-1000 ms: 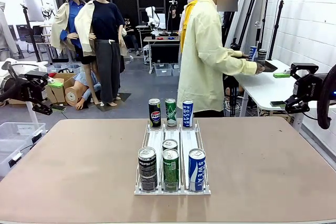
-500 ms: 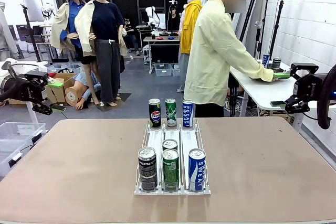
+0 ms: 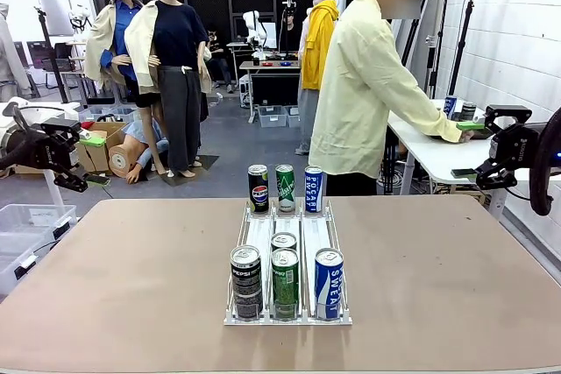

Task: Retrieve and hand over the desired beverage to the person.
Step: Place the picked can on the Handle tray extended by the person.

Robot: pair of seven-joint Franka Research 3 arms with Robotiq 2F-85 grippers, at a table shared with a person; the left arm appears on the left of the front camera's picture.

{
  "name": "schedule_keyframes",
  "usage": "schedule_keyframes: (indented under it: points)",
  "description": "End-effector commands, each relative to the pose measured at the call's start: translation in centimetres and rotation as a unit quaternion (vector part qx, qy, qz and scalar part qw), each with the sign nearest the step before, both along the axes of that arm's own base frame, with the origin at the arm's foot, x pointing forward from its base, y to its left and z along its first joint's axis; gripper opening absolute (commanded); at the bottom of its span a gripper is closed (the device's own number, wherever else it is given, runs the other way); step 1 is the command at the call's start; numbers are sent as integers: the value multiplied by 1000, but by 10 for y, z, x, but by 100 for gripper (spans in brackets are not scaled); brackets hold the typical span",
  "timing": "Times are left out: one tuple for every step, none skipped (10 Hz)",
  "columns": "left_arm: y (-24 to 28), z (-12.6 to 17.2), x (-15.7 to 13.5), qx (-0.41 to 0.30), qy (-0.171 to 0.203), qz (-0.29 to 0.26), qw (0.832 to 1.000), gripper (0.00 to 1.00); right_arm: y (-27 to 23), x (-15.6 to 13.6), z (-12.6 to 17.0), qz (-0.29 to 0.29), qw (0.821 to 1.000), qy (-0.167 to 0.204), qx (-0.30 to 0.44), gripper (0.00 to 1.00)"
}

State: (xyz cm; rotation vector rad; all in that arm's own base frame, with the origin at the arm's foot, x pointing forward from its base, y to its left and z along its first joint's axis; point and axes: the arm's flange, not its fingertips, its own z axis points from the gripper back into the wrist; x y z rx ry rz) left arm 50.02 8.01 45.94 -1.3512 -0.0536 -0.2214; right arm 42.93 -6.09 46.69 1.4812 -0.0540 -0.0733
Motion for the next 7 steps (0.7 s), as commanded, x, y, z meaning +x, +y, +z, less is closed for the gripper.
schedule_keyframes:
  points:
    - [0,3,-1,1,-3,1,1000,100,2,0,0,-2,1000,1,-5,100]
    - [0,3,-1,1,-3,1,1000,100,2,0,0,-2,1000,1,-5,100]
    - [0,3,-1,1,-3,1,1000,100,2,0,0,-2,1000,1,-5,100]
    - [0,3,-1,1,-3,1,1000,100,2,0,0,-2,1000,1,-5,100]
    - [0,3,-1,1,-3,1,1000,100,2,0,0,-2,1000,1,-5,100]
    - [0,3,-1,1,-3,1,1000,100,2,0,0,-2,1000,1,-5,100]
    - [0,3,-1,1,-3,1,1000,100,2,0,0,-2,1000,1,-5,100]
